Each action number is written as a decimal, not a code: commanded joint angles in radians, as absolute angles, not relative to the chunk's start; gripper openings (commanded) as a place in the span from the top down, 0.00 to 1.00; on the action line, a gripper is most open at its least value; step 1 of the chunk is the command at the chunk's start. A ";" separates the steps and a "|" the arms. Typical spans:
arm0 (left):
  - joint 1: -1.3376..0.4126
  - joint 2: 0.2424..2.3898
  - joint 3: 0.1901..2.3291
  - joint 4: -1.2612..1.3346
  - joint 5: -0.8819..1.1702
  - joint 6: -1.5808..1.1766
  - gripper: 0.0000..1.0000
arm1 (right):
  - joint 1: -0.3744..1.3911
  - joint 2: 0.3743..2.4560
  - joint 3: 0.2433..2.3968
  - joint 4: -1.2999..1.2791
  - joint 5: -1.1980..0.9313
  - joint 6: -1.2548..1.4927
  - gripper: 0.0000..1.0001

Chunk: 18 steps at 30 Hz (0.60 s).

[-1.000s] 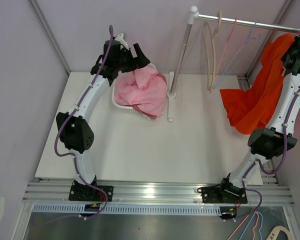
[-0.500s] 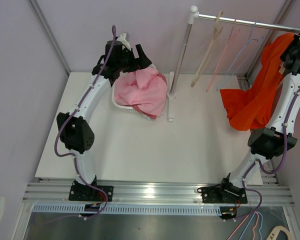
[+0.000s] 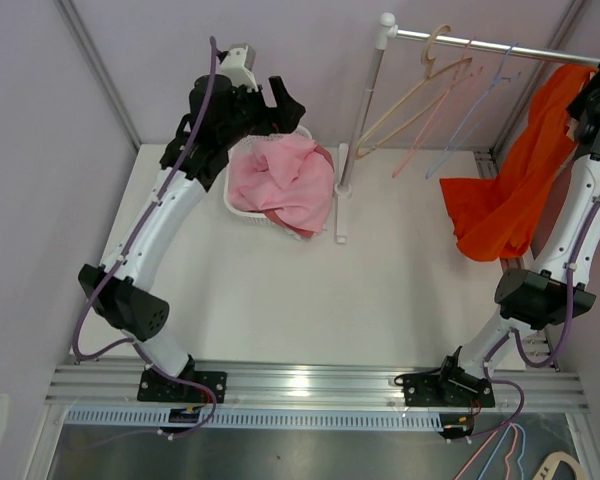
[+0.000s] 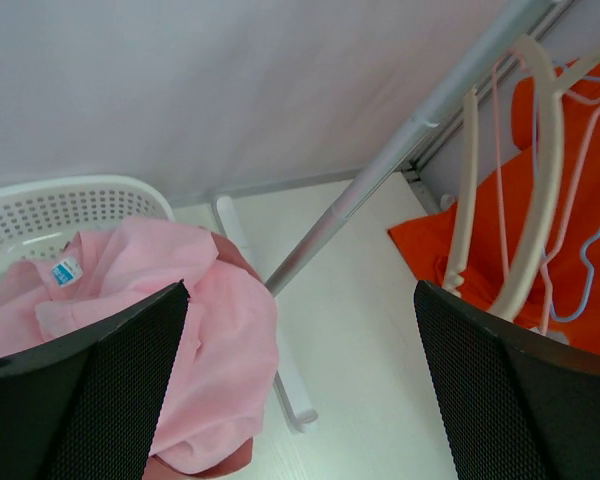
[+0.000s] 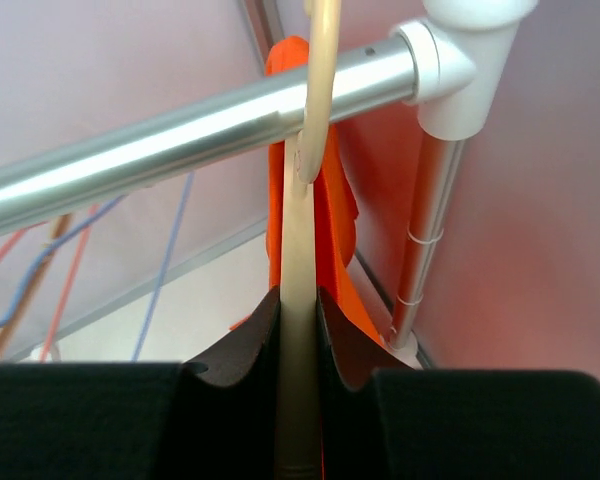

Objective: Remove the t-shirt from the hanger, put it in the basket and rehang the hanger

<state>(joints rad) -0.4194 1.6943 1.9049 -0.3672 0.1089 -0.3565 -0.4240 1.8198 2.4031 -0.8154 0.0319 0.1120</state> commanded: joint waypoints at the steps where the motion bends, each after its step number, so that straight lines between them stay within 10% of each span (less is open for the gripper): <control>1: -0.431 1.629 1.888 -0.324 0.069 -0.307 0.00 | -0.425 1.752 2.436 -0.718 -0.029 0.126 1.00; 18: -0.586 1.453 1.735 -0.227 0.028 -0.105 0.00 | -0.413 1.666 2.332 -0.880 -0.218 0.209 1.00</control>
<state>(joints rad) -0.5011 1.5867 1.8164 -0.3012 0.0544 -0.2401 -0.4198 1.7679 2.3741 -0.8700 -0.1974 0.1730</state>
